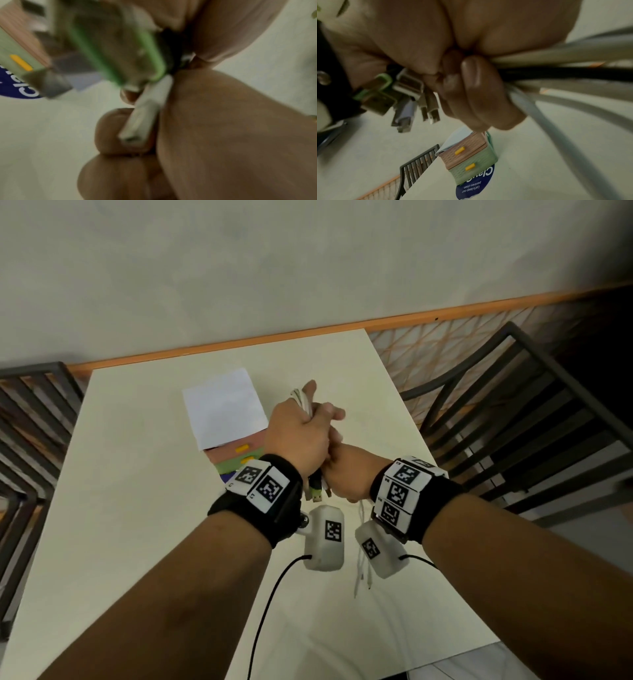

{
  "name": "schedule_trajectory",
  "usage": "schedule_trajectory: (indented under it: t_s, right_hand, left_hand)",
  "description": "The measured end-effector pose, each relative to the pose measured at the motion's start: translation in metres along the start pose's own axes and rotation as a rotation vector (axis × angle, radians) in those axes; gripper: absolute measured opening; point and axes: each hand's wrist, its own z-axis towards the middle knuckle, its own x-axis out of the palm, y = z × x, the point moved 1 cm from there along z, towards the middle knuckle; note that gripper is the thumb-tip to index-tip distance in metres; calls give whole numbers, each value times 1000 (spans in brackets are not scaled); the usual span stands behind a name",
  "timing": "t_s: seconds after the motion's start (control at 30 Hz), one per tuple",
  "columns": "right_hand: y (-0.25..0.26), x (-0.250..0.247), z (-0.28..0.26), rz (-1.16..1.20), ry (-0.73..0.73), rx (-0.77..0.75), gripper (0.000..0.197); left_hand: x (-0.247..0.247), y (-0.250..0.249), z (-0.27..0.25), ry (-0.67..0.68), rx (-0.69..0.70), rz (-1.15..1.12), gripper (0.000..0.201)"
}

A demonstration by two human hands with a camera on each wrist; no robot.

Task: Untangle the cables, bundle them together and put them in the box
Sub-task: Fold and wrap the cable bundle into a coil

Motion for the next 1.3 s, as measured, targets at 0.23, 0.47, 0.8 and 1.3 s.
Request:
schedule_trajectory:
  t_s: [0.23, 0.47, 0.8, 1.3]
  right_hand:
    - [-8, 4, -6, 68, 117, 8, 33]
    - [-28, -40, -15, 52, 168, -160, 23]
    - [-46, -88, -8, 519, -107, -252, 11]
    - [-52, -59, 15, 1094, -127, -279, 15]
  left_hand:
    - [-3, 28, 11, 128, 131, 493, 64]
    - [-1, 29, -8, 321, 117, 471, 96]
    - [11, 25, -26, 568, -18, -1, 24]
    - [2, 7, -13, 702, -278, -547, 67]
